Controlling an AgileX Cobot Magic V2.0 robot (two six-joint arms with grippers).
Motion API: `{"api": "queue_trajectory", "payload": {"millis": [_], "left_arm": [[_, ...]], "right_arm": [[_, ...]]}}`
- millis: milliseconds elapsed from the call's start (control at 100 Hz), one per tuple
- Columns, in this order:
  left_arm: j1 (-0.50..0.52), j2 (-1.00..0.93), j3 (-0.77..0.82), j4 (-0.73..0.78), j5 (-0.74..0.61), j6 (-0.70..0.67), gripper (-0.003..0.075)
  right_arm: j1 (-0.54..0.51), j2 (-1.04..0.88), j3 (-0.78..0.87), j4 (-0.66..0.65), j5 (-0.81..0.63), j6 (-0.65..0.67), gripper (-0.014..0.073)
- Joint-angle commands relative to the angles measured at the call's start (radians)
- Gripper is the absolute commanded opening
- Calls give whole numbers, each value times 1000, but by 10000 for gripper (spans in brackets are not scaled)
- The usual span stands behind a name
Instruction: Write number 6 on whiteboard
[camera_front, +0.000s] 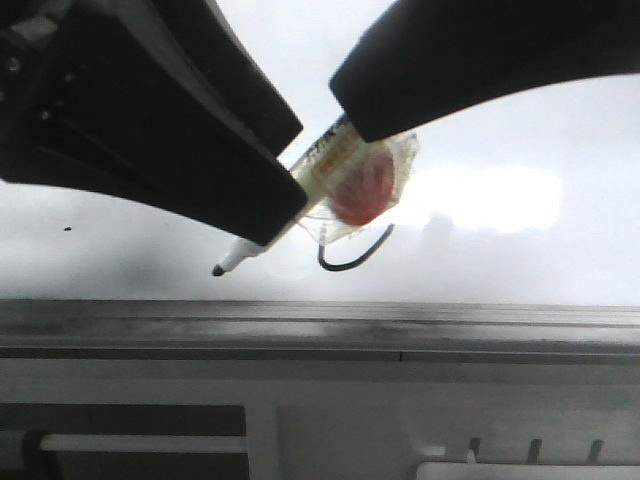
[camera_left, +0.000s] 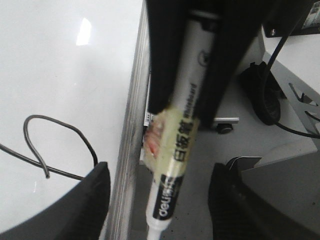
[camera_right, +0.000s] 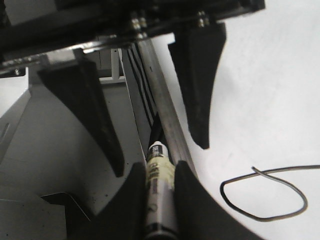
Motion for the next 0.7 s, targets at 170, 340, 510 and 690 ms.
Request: {"api": "queue_trajectory", "payload": {"millis": [170, 340, 510, 690], "left_arm": [[-7, 21, -33, -64, -4, 0, 304], [-7, 21, -33, -40, 37, 0, 230], [-7, 21, -33, -22, 61, 0, 188], [-7, 21, -33, -22, 61, 0, 48]], "right_arm": [[54, -11, -35, 22, -58, -27, -64], [54, -11, -35, 22, -60, -27, -64], [54, -11, -35, 22, -61, -27, -64], [54, -11, -35, 22, -61, -27, -64]]}}
